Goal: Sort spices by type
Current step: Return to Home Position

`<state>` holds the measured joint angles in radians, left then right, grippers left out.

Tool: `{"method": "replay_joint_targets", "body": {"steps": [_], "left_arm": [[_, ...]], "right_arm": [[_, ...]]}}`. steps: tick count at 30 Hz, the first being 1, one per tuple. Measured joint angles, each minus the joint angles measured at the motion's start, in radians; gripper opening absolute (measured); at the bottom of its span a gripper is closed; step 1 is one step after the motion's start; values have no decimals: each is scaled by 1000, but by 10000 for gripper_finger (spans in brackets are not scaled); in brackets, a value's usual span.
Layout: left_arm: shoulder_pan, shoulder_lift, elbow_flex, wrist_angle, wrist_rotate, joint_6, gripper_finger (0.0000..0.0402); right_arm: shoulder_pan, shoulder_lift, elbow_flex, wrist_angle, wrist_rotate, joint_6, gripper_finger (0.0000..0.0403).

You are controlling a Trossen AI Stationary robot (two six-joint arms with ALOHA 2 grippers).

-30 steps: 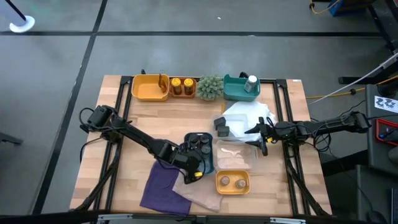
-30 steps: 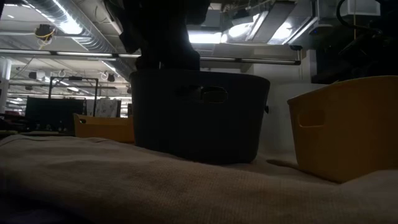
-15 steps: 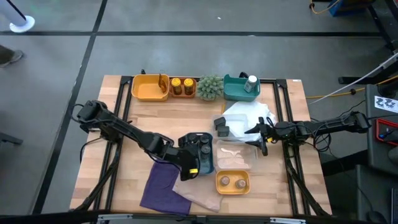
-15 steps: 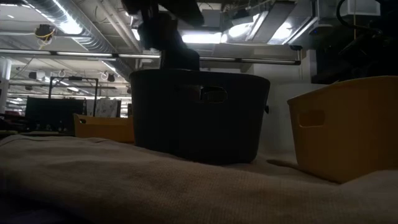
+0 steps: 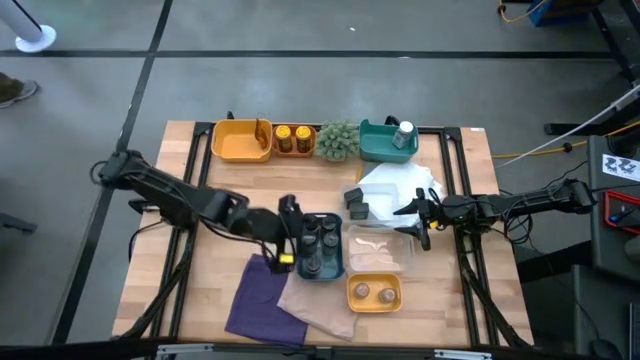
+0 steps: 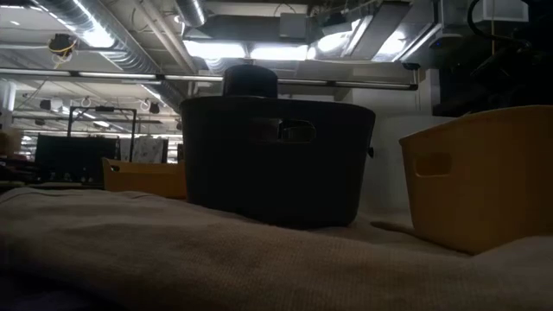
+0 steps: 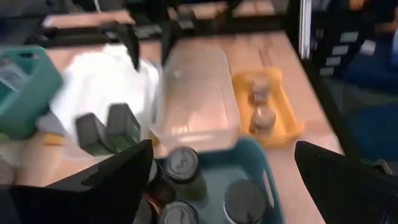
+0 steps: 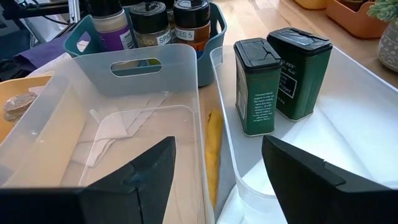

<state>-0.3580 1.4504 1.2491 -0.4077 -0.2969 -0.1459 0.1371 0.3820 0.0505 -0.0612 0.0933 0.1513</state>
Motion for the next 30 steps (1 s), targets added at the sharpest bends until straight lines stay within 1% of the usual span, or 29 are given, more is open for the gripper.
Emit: {"method": "replay_joint_targets", "body": {"steps": [5,7,10,14,16,19,22,26,30], "left_arm": [[35,-125,0,-3,0,-50,375],[54,-181,0,-10,0,8,375],[92,-250,0,-65,-11,143,375],[154,-329,-1,-134,-18,184,375],[176,-374,-24,-127,-19,207,375],[203,-462,-127,-87,-18,239,375],[233,-573,-272,-40,-18,232,375],[265,-750,-475,54,-20,169,375],[269,-923,-648,168,17,124,375]], "right_arm": [[0,0,0,0,0,0,241],[0,0,0,0,0,0,241],[0,0,0,0,0,0,241],[0,0,0,0,0,0,241],[0,0,0,0,0,0,241],[0,0,0,0,0,0,241],[0,0,0,0,0,0,241],[0,0,0,0,0,0,241],[0,0,0,0,0,0,241]]}}
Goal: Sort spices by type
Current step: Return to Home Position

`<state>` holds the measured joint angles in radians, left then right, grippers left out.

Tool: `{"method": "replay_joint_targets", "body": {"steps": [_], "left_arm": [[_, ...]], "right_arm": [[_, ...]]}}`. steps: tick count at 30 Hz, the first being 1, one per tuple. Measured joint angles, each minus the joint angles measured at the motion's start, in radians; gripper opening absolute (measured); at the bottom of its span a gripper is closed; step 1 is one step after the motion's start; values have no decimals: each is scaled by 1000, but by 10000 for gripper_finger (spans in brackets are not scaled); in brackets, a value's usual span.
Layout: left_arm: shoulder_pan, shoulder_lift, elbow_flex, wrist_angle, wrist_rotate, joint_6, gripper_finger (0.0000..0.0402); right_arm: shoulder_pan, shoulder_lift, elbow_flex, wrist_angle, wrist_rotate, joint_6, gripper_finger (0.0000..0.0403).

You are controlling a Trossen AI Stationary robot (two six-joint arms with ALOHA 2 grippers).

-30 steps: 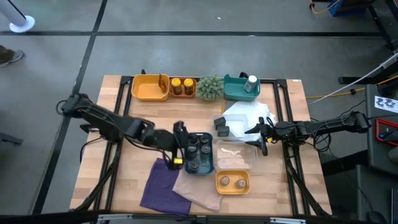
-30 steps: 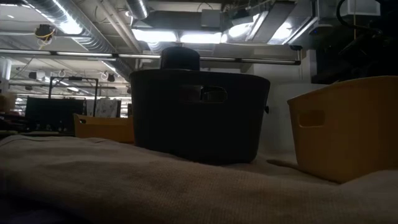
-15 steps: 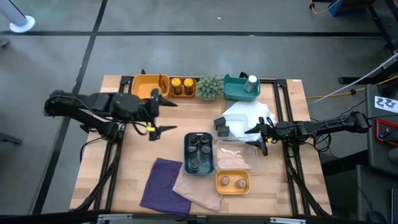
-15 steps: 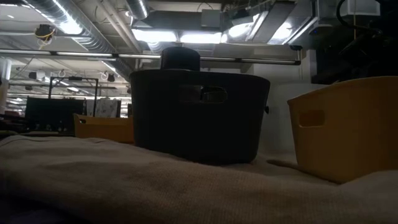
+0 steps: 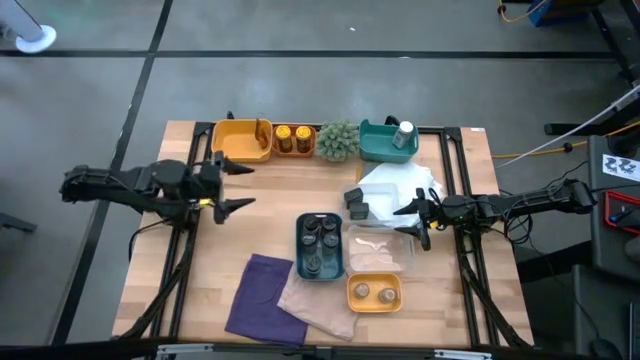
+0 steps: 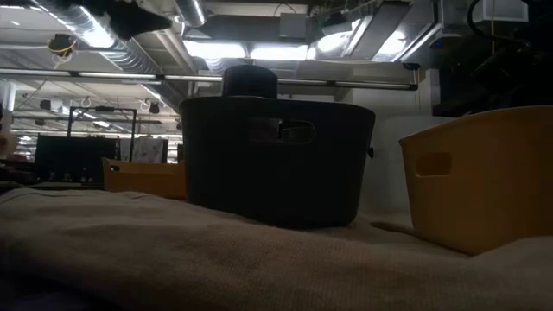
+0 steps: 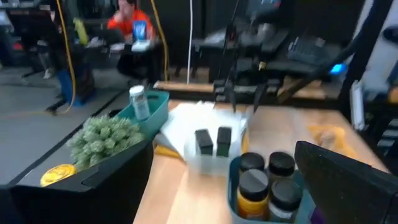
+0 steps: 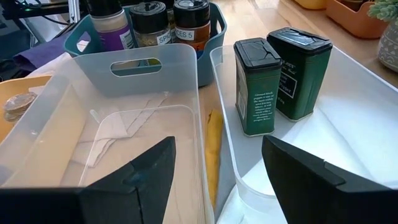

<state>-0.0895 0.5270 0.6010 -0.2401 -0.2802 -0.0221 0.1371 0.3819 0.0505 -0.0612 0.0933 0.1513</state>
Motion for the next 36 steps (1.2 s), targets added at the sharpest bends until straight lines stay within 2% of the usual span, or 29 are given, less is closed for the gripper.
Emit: {"method": "replay_joint_targets", "body": {"steps": [7,13,18,22,27,36], "left_arm": [[-2,-245,-196,91,11,-22,375],[-2,-409,-291,104,11,0,375],[-2,-528,-358,95,11,6,375],[-1,-518,-384,101,11,23,375],[-1,-522,-424,105,8,24,375],[-1,-522,-512,184,7,36,375]], "right_arm": [[0,0,0,0,0,-1,241],[0,0,0,0,2,-130,241],[0,0,0,1,2,-130,241],[0,0,1,8,7,-131,241],[0,-14,30,78,20,-54,241],[0,-130,43,84,-19,-56,241]]}}
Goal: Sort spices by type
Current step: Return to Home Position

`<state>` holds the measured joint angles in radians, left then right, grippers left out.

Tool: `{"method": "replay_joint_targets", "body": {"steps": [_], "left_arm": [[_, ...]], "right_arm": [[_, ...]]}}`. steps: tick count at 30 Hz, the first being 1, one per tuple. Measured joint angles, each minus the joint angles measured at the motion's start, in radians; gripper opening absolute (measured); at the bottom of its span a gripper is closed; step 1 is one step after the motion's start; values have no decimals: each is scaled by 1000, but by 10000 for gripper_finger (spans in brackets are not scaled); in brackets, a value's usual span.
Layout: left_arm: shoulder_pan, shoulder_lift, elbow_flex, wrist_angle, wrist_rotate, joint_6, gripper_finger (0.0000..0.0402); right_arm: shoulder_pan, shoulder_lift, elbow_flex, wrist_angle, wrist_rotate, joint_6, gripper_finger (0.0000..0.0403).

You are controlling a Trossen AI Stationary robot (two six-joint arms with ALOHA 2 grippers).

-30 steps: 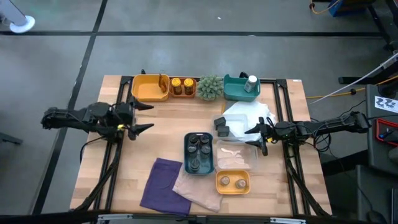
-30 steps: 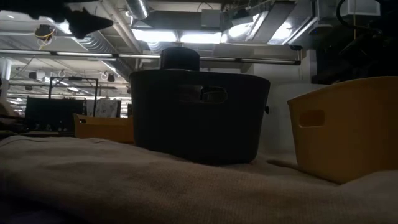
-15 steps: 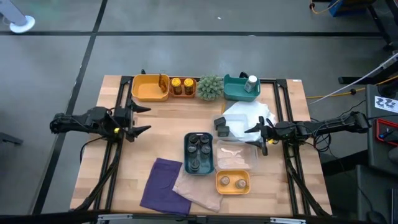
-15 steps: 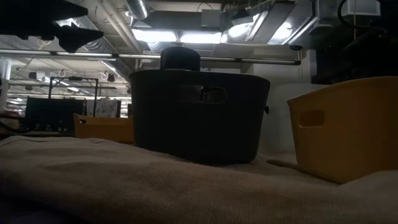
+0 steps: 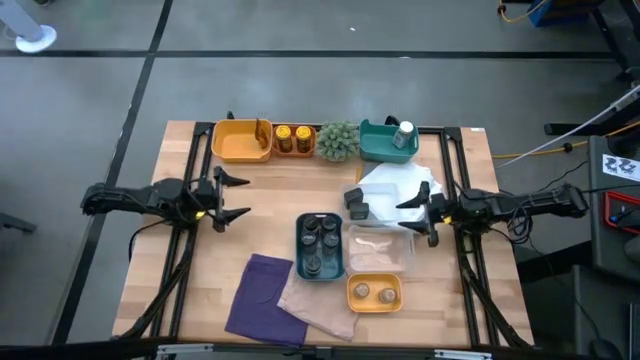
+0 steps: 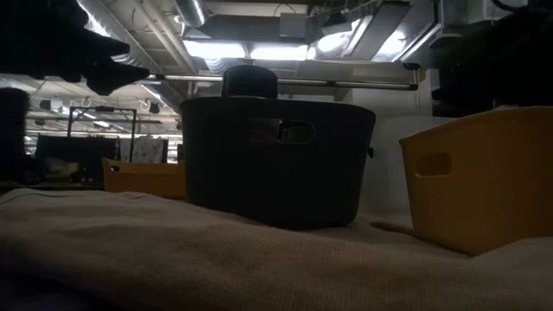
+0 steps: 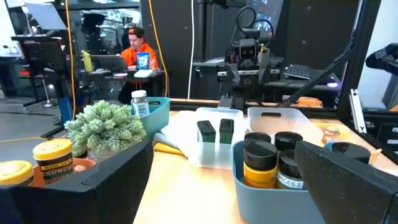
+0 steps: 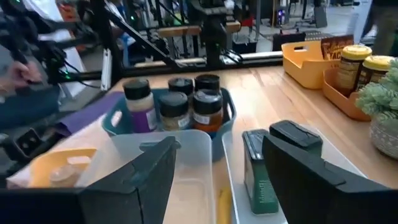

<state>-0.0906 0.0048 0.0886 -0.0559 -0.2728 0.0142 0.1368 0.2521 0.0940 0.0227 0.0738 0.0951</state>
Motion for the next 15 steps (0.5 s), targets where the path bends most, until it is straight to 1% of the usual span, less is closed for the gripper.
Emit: {"method": "replay_joint_targets", "body": {"steps": [5,10,15], "left_arm": [[0,0,-45,41,0,1,375],[0,0,-78,107,0,14,375],[0,1,-79,109,0,39,375]], "right_arm": [[0,-113,0,-49,-40,11,241],[0,-241,0,-141,-41,28,241],[0,-250,0,-191,-29,61,241]]}}
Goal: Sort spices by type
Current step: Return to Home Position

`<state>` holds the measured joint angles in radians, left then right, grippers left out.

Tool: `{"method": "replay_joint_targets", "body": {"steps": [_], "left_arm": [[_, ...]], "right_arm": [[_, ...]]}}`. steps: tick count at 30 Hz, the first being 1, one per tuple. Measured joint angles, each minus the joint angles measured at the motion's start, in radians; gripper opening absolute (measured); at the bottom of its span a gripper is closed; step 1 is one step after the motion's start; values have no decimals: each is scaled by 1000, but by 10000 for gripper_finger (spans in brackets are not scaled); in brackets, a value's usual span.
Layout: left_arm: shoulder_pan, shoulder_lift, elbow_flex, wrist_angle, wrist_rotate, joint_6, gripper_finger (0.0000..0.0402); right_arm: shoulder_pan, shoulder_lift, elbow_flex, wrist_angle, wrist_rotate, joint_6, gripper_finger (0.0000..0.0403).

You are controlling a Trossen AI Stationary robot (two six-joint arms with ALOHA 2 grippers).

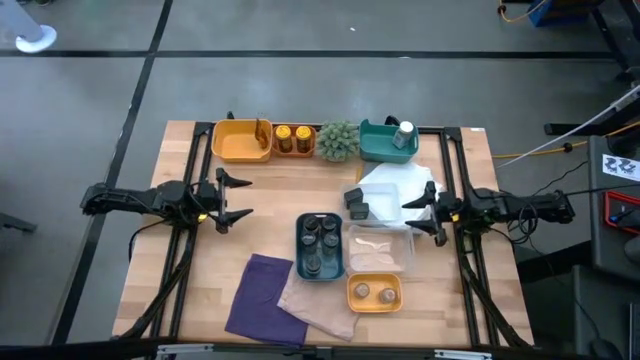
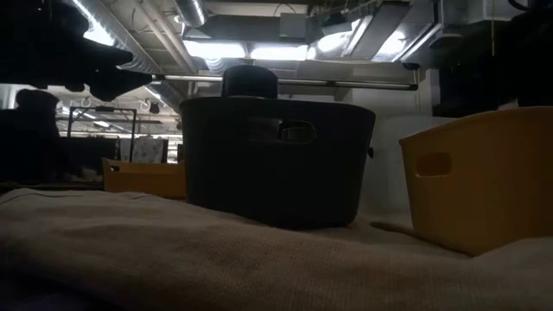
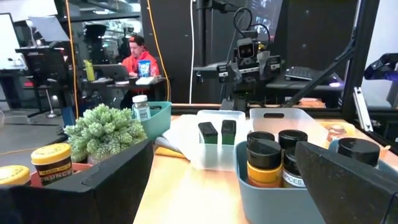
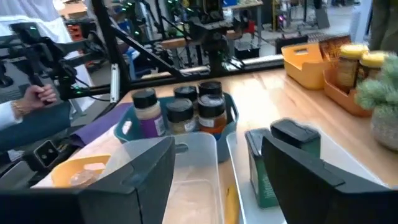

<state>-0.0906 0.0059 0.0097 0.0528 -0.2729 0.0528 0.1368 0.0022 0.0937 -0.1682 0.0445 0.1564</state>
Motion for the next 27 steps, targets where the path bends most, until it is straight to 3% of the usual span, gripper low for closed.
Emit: {"method": "replay_joint_targets", "body": {"steps": [4,14,21,27], "left_arm": [[0,0,0,-1,0,0,375],[0,3,0,-2,0,-23,375],[0,3,0,-2,0,-26,375],[0,3,0,-2,0,-25,375]], "right_arm": [[0,1,-10,-11,42,17,241],[0,-1,-10,-14,77,-139,241],[0,0,-14,-12,-24,-123,241],[0,2,-20,0,-26,-114,241]]}}
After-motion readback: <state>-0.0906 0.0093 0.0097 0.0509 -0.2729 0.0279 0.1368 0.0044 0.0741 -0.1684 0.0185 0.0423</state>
